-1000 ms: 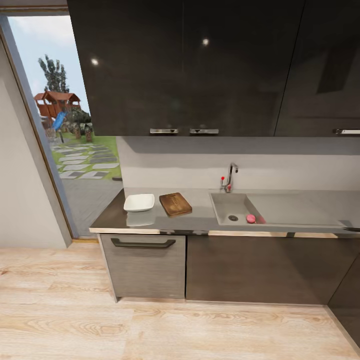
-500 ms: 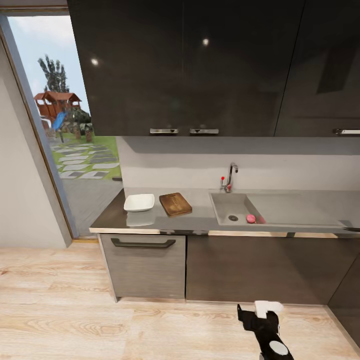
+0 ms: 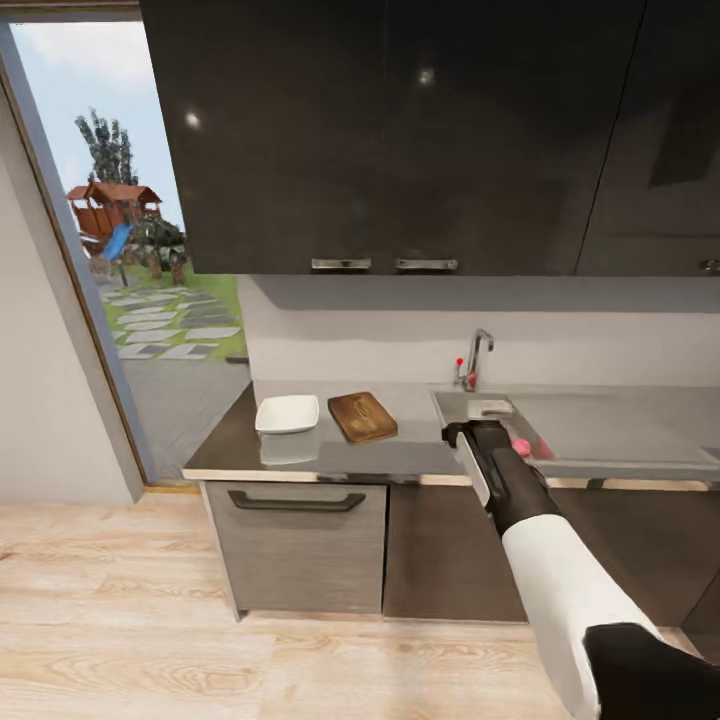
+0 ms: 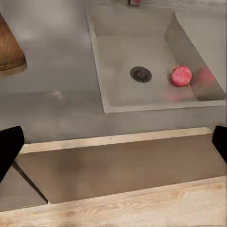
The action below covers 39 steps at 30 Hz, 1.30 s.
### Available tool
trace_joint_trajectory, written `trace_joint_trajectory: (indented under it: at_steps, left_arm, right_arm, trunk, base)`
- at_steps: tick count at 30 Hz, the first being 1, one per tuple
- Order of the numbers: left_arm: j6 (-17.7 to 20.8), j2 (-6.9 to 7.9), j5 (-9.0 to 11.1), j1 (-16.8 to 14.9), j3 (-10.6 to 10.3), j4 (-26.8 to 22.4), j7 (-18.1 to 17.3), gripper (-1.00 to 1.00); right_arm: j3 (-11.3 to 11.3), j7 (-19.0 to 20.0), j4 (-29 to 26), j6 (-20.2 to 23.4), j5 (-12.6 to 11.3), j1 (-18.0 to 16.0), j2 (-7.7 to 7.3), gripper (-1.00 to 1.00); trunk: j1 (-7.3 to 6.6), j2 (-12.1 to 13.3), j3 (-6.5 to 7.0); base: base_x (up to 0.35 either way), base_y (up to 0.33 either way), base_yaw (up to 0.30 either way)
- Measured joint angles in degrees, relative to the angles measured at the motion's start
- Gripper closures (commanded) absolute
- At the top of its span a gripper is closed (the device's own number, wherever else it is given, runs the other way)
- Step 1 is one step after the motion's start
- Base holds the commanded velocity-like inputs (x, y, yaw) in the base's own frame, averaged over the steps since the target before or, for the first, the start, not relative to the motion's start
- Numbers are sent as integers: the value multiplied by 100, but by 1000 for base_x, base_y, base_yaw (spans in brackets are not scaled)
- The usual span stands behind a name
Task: In the kitchen, take the Vidalia onion out of the sink, dice it on the chopping board with the paring knife, put the diced onion into the bowl on the countertop, then place both the paring knife and the chopping board into the sink.
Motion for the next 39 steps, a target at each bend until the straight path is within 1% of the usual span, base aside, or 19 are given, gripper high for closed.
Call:
trace_joint_trajectory:
  at_steps: [2,4,7,8,12,15,21,32,36,37,39]
  left_arm:
    - [0,-1,0,0,0,0,0,-100]
    - [0,-2,0,0,-1,0,0,-100]
    - [-2,-2,-6,0,-4,0,0,-100]
    - [-1,-2,-6,0,-4,0,0,-100]
    - [0,-2,-7,0,-4,-6,0,-100]
    - [1,-1,-8,0,-5,-2,0,-100]
    - [1,-2,-8,0,-5,0,0,-100]
    - [-8,6,-8,0,-5,-2,0,-100]
    - [-8,6,-8,0,-5,0,-2,-100]
    - [-5,6,-8,0,-5,1,0,-100]
    - [-6,6,-8,0,-5,0,0,-100]
  right_arm:
    - [-1,9,372,-33,-4,-229,5,-100]
    - [-3,31,811,-190,-19,-473,16,-100]
    - [5,149,1074,-362,-36,-601,27,-100]
    - [7,197,1094,-375,-36,-610,28,-100]
    - [12,601,1161,-413,-36,-635,30,-100]
    - [18,800,1177,-422,-32,-637,27,-100]
    - [39,916,1209,-438,-25,-637,33,-100]
    - [67,940,1215,-451,-24,-637,43,-100]
    - [93,1119,1215,-456,-24,-637,42,-100]
    - [208,1357,1215,-457,-18,-637,42,-100]
    - [323,1403,1215,-457,-10,-637,40,-100]
  trunk:
    - [0,-1,-1]
    - [-1,-1,-1]
    - [-1,-1,-1]
    - [-1,-1,-1]
    - [-1,-1,-1]
    - [-1,-1,-1]
    - [-1,-1,-1]
    - [-1,-2,-1]
    - [-1,-2,-1]
    - [-1,-2,-1]
    - [-1,-2,-1]
  base:
    - [261,174,0]
    - [277,145,0]
    - [298,64,0]
    - [306,29,0]
    - [312,13,0]
    - [315,4,0]
    - [317,1,0]
    - [319,0,0]
    - [319,0,0]
    - [319,0,0]
    - [319,0,0]
